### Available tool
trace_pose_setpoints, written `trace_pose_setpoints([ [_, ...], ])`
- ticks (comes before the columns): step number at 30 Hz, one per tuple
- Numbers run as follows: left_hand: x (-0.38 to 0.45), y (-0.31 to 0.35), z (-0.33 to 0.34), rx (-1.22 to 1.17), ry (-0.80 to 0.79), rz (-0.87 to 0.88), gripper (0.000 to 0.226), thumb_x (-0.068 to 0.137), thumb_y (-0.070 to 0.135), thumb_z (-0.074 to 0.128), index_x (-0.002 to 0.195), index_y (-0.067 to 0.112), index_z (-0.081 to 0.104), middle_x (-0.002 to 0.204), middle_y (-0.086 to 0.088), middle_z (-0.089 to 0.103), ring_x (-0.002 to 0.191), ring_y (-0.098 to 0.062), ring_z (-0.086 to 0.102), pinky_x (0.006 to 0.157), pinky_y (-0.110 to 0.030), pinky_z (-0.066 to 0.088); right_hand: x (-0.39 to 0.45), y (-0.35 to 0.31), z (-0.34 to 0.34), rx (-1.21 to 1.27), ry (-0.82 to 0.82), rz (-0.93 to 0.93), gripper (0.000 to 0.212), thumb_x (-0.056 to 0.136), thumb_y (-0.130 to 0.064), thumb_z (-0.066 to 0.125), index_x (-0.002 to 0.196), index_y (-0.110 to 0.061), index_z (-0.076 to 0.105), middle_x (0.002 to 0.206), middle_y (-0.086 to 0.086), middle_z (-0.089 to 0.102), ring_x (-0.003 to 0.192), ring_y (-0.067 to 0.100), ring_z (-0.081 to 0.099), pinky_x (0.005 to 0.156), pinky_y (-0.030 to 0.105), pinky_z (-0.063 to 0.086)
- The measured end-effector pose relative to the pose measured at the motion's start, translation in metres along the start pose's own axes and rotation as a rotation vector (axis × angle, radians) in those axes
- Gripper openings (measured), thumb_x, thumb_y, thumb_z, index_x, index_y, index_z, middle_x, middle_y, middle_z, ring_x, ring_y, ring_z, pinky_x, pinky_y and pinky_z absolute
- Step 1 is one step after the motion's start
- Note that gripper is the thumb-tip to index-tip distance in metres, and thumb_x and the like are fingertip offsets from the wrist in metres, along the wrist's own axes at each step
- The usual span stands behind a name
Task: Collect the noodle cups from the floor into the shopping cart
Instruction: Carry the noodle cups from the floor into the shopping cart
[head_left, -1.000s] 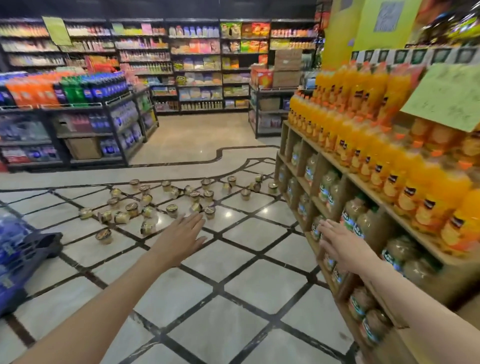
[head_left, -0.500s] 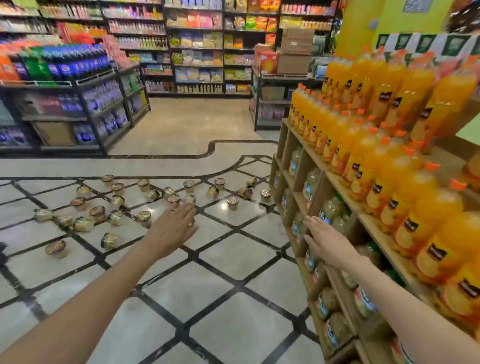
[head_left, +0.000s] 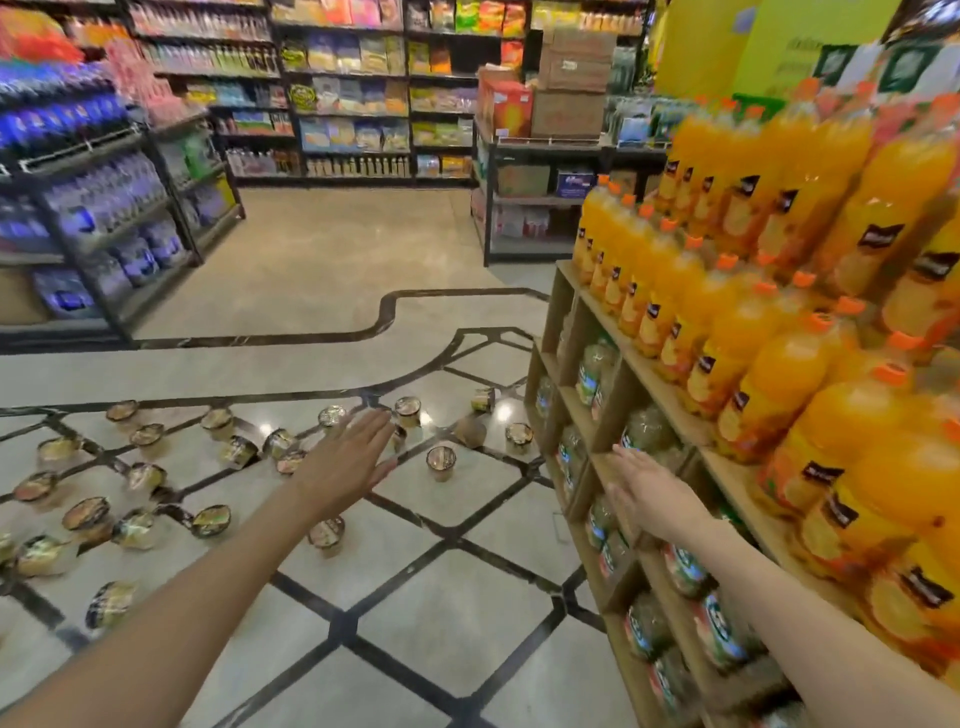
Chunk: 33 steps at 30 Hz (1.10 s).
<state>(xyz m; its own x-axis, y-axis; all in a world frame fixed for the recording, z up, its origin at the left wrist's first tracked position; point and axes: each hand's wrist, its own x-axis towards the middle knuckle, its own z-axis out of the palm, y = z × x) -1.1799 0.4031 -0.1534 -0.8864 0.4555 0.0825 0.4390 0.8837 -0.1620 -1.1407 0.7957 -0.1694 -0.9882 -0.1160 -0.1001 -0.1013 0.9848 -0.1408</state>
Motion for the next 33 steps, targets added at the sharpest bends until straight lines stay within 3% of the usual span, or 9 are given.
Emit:
trace_pose_setpoints([
  [4, 0.087, -0.041, 0.024, 0.046, -0.041, -0.007, 0.059, 0.103, 0.043, 0.021, 0.151, 0.010, 0.018, 0.159, -0.006, 0.012, 0.147, -0.018, 0.011, 0.119, -0.035, 0.004, 0.106, 0.015, 0.000, 0.009, -0.008, 0.007, 0.052, 0.101, -0.032, 0.039, 0.149, -0.014, 0.028, 0.157, 0.000, 0.023, 0.146, 0.015, 0.015, 0.117, 0.029, 0.017],
  [7, 0.140, -0.066, 0.042, 0.007, -0.025, -0.052, 0.067, 0.101, 0.049, 0.011, 0.140, 0.006, 0.044, 0.148, -0.011, 0.039, 0.138, -0.022, 0.038, 0.113, -0.039, 0.029, 0.175, 0.022, 0.008, 0.018, -0.026, 0.012, 0.052, 0.100, -0.035, 0.041, 0.148, -0.017, 0.031, 0.157, -0.001, 0.024, 0.146, 0.015, 0.017, 0.117, 0.032, 0.021],
  [10, 0.207, -0.098, 0.090, -0.046, -0.068, -0.076, 0.060, 0.100, 0.047, 0.028, 0.141, 0.007, 0.043, 0.149, -0.010, 0.037, 0.138, -0.023, 0.037, 0.114, -0.039, 0.025, 0.262, 0.036, 0.029, 0.014, -0.060, 0.009, 0.055, 0.100, -0.033, 0.041, 0.150, -0.015, 0.026, 0.158, -0.001, 0.022, 0.146, 0.015, 0.015, 0.118, 0.032, 0.019],
  [15, 0.323, -0.143, 0.163, -0.145, -0.319, -0.111, 0.071, 0.092, 0.050, 0.019, 0.102, 0.008, 0.075, 0.109, -0.008, 0.071, 0.100, -0.022, 0.069, 0.080, -0.040, 0.055, 0.406, 0.067, 0.066, 0.033, -0.134, 0.051, 0.056, 0.100, -0.032, 0.042, 0.151, -0.017, 0.022, 0.158, -0.003, 0.020, 0.146, 0.014, 0.015, 0.118, 0.033, 0.019],
  [20, 0.393, -0.174, 0.268, -0.221, -0.296, -0.110, 0.100, 0.088, 0.072, -0.001, 0.125, 0.003, 0.061, 0.133, -0.015, 0.057, 0.121, -0.030, 0.056, 0.098, -0.044, 0.044, 0.525, 0.092, 0.132, 0.074, -0.164, 0.076, 0.061, 0.097, -0.037, 0.048, 0.150, -0.017, 0.024, 0.156, 0.000, 0.026, 0.143, 0.016, 0.023, 0.117, 0.031, 0.019],
  [23, 0.434, -0.192, 0.359, -0.400, -0.333, -0.150, 0.138, 0.050, 0.096, -0.014, 0.150, 0.008, 0.023, 0.157, -0.008, 0.020, 0.144, -0.022, 0.023, 0.116, -0.035, 0.017, 0.593, 0.107, 0.206, 0.152, -0.188, 0.172, 0.072, 0.094, -0.036, 0.056, 0.151, -0.014, 0.019, 0.157, 0.002, 0.022, 0.144, 0.017, 0.020, 0.116, 0.028, 0.015],
  [26, 0.460, -0.197, 0.464, -0.546, -0.412, -0.269, 0.147, 0.036, 0.105, 0.012, 0.153, 0.016, 0.003, 0.160, -0.005, 0.009, 0.144, -0.021, 0.019, 0.115, -0.029, 0.018, 0.651, 0.121, 0.293, 0.330, -0.158, 0.283, 0.086, 0.087, -0.032, 0.068, 0.151, -0.008, 0.016, 0.156, 0.006, 0.023, 0.144, 0.021, 0.022, 0.115, 0.029, 0.018],
  [29, 0.475, -0.192, 0.575, -0.676, -0.534, -0.336, 0.159, 0.026, 0.104, 0.034, 0.152, 0.015, -0.002, 0.160, -0.004, 0.009, 0.143, -0.021, 0.022, 0.113, -0.027, 0.024, 0.694, 0.141, 0.394, 0.527, -0.105, 0.424, 0.097, 0.075, -0.021, 0.080, 0.150, -0.009, 0.020, 0.147, 0.004, 0.035, 0.140, 0.025, 0.032, 0.112, 0.032, 0.026],
  [33, 0.484, -0.175, 0.708, -0.829, -0.562, -0.428, 0.162, 0.019, 0.099, 0.050, 0.150, 0.017, 0.002, 0.158, 0.000, 0.014, 0.143, -0.016, 0.021, 0.113, -0.025, 0.022, 0.736, 0.182, 0.542, 0.612, -0.077, 0.593, 0.114, 0.058, -0.033, 0.090, 0.147, -0.009, 0.024, 0.147, 0.014, 0.040, 0.135, 0.029, 0.037, 0.109, 0.037, 0.033],
])
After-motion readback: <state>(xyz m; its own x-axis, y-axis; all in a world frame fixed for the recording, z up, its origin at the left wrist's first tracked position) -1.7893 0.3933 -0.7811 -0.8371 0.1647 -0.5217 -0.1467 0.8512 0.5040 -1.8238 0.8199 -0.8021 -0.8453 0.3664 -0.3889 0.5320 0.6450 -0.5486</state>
